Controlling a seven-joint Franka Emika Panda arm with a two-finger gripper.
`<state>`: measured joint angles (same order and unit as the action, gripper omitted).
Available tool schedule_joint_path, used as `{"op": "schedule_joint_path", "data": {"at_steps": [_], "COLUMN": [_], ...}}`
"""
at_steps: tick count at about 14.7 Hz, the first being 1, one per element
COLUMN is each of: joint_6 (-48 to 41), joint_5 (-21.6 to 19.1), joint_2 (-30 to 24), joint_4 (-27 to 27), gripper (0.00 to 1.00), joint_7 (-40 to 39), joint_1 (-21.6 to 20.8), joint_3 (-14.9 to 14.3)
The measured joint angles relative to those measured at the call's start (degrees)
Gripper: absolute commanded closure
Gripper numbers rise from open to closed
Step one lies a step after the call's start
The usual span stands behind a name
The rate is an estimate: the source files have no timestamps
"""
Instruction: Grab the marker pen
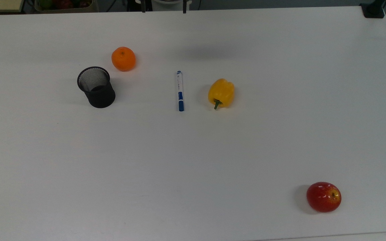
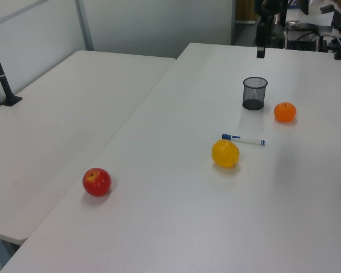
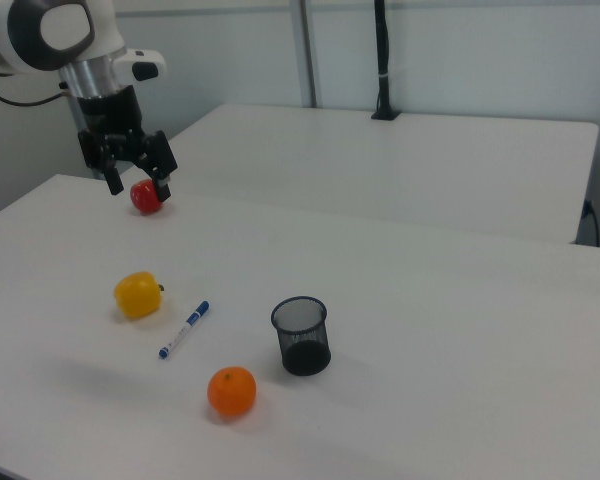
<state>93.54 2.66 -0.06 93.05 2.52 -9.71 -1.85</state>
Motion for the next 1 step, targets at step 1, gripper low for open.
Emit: {"op": "schedule_joint_path", "data": {"at_steps": [1], "joint_6": [-0.2], "joint_5": [0.0], "joint_2": [-0.5], "joint_4": [0.1], "gripper": [0.00], "joint_7": [-0.3], "joint_1": [0.5], "joint_3": [0.0]}}
